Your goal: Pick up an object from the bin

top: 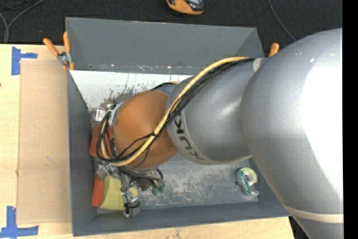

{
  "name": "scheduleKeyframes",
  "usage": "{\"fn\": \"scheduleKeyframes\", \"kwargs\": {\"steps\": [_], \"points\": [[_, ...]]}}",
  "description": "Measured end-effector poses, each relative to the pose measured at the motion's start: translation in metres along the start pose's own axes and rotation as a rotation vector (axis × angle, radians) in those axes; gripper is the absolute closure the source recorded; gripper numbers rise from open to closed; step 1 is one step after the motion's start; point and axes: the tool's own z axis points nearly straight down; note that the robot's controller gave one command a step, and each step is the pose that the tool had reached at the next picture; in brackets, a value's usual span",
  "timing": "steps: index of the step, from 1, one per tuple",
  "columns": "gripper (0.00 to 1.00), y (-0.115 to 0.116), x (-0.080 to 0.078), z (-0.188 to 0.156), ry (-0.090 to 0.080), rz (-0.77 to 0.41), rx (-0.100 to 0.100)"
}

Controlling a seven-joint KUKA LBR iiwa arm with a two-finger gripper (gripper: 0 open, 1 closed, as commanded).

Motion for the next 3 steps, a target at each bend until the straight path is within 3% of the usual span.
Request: {"fn": "scheduleKeyframes", "kwargs": {"steps": [1,2,3], "points": [[0.00,0.0035,0.0047,0.0256,-0.037,0.071,0.006],[1.00,0.0054,0.0109,0.0291,-0.011,0.047,-0.001],[1.00,0.0051,0.0110,0.0289,-0.011,0.049,-0.001]]}}
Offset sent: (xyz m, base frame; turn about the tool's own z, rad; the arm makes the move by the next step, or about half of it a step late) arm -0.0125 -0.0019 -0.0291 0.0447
